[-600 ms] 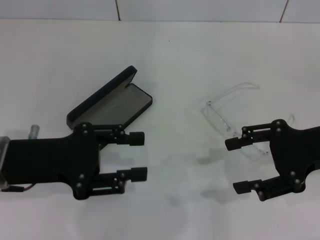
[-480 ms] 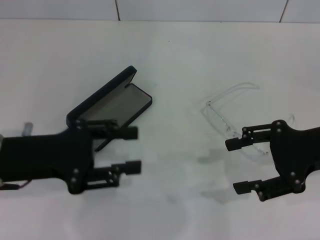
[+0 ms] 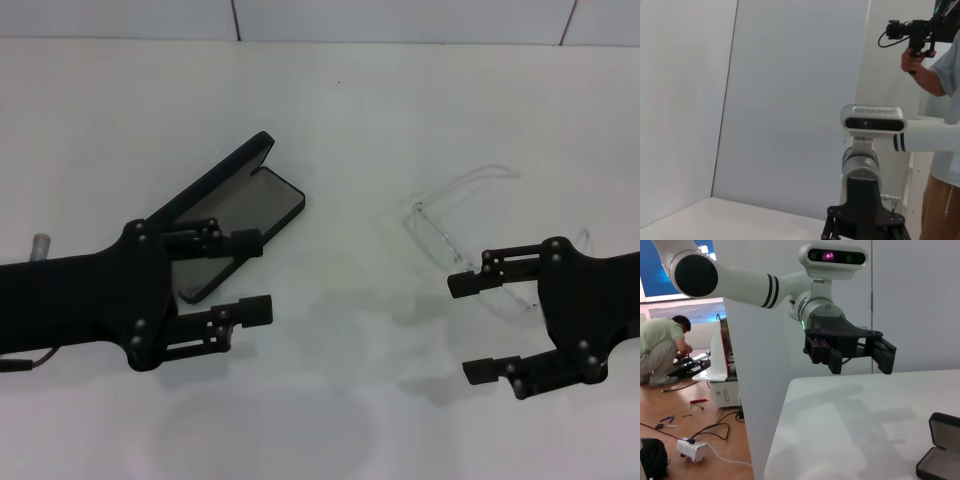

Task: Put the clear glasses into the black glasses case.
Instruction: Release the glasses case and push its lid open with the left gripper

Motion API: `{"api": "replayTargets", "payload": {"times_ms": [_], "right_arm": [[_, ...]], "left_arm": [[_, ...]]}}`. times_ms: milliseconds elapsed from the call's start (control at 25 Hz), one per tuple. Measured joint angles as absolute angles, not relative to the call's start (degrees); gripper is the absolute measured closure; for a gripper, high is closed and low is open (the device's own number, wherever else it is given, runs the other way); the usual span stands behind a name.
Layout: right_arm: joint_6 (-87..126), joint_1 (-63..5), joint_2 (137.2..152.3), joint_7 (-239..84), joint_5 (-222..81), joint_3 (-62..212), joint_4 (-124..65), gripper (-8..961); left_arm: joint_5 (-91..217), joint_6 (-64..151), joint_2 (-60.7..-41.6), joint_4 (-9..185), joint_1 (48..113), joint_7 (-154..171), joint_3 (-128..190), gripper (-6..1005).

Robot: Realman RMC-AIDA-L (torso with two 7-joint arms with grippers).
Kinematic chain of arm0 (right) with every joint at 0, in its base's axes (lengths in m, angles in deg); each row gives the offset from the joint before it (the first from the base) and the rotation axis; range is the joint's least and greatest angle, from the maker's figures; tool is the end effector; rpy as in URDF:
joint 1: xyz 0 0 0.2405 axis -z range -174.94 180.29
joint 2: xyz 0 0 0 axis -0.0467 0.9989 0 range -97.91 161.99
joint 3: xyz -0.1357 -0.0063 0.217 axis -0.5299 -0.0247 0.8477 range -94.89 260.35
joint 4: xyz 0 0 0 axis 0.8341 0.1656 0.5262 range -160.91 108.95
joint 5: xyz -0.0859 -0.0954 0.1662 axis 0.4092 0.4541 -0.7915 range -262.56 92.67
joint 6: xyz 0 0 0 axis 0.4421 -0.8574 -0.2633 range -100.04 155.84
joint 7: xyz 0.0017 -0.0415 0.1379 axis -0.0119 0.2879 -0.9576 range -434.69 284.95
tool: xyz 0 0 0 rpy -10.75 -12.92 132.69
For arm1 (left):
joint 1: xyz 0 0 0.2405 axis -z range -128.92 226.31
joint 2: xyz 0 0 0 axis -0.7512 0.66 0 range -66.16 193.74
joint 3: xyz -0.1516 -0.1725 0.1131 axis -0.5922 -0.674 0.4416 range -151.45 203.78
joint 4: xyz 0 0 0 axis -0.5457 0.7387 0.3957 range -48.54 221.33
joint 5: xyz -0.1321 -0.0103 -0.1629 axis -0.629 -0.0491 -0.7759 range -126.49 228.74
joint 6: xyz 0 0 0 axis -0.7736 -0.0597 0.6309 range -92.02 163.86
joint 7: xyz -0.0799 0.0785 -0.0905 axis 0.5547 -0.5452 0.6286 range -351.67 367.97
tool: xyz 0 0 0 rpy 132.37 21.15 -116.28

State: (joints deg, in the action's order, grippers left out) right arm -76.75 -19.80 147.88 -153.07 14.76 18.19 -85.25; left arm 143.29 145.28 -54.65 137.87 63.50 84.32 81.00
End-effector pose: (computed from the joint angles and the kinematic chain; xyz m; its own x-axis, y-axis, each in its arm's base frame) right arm 0.2074 0.2838 0.0229 0.8965 -0.0019 -0.4430 0.0132 -0.9994 0.0309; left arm -0.2429 0.2497 0.0336 0.7203 0.1477 0.6778 0.2095 -0.9778 -0.0095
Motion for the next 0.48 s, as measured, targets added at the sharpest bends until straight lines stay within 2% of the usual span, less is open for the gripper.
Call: {"api": "replayTargets", "payload": {"times_ms": [480], "right_arm": [[-76.64, -19.65, 147.62, -147.38, 7.16, 19.37, -75.76, 205]], "left_arm": [[141.87, 145.0, -55.75, 133.08, 66.03, 82.75, 78.63, 392]]}}
